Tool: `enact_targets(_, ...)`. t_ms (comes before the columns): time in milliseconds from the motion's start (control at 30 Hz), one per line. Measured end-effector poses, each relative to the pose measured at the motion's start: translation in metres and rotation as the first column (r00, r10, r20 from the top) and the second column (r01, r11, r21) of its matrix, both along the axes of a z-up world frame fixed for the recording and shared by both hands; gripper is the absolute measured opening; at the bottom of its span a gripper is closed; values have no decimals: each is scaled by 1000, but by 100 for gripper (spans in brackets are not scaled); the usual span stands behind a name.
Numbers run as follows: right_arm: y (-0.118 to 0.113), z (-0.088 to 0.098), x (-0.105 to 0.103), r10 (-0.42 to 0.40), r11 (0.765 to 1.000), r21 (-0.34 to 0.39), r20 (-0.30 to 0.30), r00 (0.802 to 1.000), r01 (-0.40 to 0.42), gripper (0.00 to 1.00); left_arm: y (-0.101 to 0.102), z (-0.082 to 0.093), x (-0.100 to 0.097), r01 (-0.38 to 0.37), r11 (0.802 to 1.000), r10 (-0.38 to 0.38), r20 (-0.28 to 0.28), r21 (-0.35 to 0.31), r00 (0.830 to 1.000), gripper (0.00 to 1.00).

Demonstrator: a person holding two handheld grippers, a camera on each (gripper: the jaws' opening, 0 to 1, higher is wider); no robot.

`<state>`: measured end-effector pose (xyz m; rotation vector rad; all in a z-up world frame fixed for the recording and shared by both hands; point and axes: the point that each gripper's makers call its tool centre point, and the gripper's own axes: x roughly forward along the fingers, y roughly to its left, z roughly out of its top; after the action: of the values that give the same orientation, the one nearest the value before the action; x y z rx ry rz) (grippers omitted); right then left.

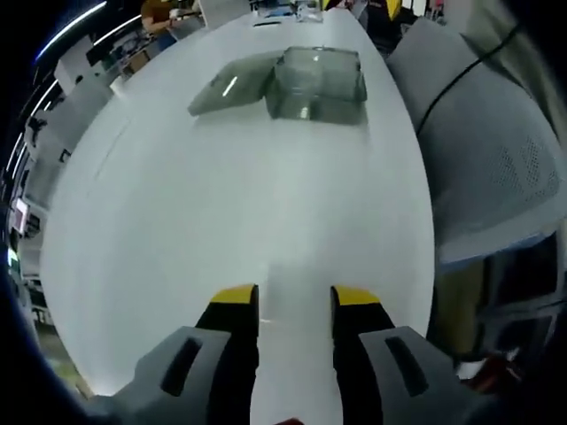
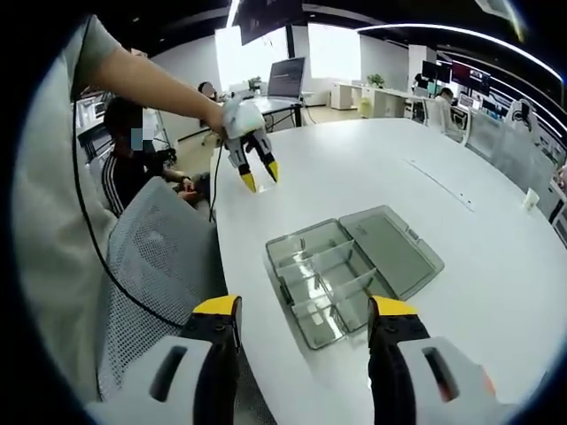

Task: Insert the divider into the dual guide fixture by aligning both edges with the guide slots and pushing it downward to the bottom, including one-sided entry, uneven engagement, binding, and posture correction.

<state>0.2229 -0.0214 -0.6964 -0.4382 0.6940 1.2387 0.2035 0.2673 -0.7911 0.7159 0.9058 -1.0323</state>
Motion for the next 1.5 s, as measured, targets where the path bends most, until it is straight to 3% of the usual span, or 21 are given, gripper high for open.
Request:
enact_targets(700, 21, -7, 9, -3, 999, 36, -45, 999, 5, 51, -75, 51, 3, 4, 993, 14, 150, -116, 989, 29)
enact_targets(1167, 38, 1, 14, -10, 995, 98, -90, 996, 19, 48, -132, 84, 1, 23, 983, 26, 262, -183, 965, 29)
enact_targets(1500, 50, 5, 16, -1, 990, 137, -120, 993, 18, 44, -162, 94, -2, 31, 976, 40, 321, -214, 946, 29)
